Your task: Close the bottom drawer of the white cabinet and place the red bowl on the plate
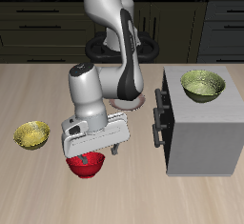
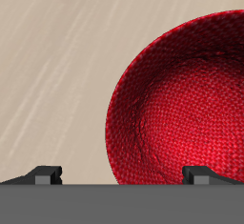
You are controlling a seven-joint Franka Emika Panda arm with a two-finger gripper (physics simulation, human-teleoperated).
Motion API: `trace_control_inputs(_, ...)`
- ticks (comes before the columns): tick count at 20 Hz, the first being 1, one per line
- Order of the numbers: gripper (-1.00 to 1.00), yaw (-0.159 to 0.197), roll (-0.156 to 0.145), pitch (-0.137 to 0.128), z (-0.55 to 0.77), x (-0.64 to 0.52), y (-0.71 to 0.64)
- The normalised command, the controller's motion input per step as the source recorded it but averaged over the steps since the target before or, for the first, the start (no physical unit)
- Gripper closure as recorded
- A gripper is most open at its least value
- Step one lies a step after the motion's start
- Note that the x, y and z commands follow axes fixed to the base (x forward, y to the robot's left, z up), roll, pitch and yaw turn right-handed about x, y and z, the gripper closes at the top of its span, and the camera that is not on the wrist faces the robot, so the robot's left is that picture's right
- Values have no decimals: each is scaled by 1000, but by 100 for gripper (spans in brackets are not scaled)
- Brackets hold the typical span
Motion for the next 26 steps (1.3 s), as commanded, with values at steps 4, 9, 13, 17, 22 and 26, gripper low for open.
trace_control_inputs(4,100,-38,-12,32,-104,-73,-10)
trace_control_inputs(9,100,-9,28,5,3,-72,21)
trace_control_inputs(13,100,-24,-7,9,-26,-21,-56)
trace_control_inputs(17,100,-12,1,-3,30,-29,18)
trace_control_inputs(22,100,-27,-33,-18,99,-81,-103)
trace_control_inputs(26,100,-60,-45,-47,280,-95,-227)
